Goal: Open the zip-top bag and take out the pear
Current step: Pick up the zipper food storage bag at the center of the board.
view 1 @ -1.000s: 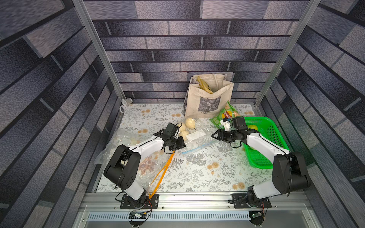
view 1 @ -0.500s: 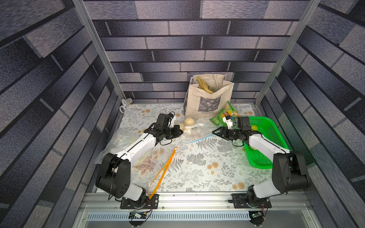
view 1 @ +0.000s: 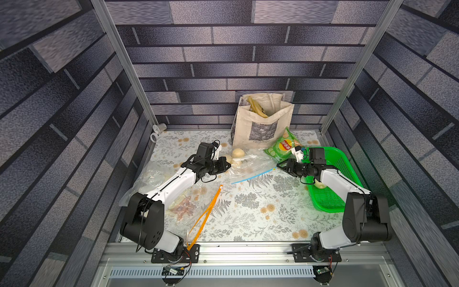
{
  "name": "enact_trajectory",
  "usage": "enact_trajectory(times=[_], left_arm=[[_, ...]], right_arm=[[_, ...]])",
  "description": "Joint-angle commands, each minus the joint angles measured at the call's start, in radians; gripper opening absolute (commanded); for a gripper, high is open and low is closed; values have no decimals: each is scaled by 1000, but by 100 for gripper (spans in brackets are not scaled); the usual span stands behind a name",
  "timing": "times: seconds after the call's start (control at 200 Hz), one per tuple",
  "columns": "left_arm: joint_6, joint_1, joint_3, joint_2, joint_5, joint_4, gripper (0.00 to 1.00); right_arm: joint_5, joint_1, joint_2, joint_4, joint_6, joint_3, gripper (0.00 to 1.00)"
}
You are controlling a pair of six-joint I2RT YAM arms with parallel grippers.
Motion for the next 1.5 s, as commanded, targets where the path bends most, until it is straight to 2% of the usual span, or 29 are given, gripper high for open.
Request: enact_trajectory(times=[0.0, 0.155, 0.356, 0.516, 0.676, 0.776, 1.067, 1.182, 1.302, 1.493], left_arm=[[36, 14, 29, -14, 13, -7, 0], [41, 32, 26, -21, 9, -25, 0], [46, 53, 27, -17, 25, -32, 0], [55, 62, 32, -18, 27, -42, 0], [61, 65, 23, -36, 25, -43, 1], [66, 70, 13, -48, 24, -46, 1], [74, 87, -18, -103, 15, -50, 2], [76, 91, -35, -126, 6, -49, 2], [71, 91, -52, -138, 4, -40, 2], [72, 90, -58, -135, 3, -44, 3]], right_arm=[[-47, -5, 23, 55, -103, 3, 53], [-65, -5, 33, 253, -135, -49, 53], [-215, -3, 129, 405, -178, -39, 53], [-297, 15, 151, 353, -231, 4, 53], [-301, 73, 182, 141, -284, 70, 53], [-265, 107, 163, 104, -290, 56, 53], [-177, 127, 41, 131, -179, -40, 61], [-124, 128, 13, 179, -62, -85, 62], [-149, 141, 22, 316, 67, -138, 63], [-175, 152, 10, 413, 125, -168, 61]])
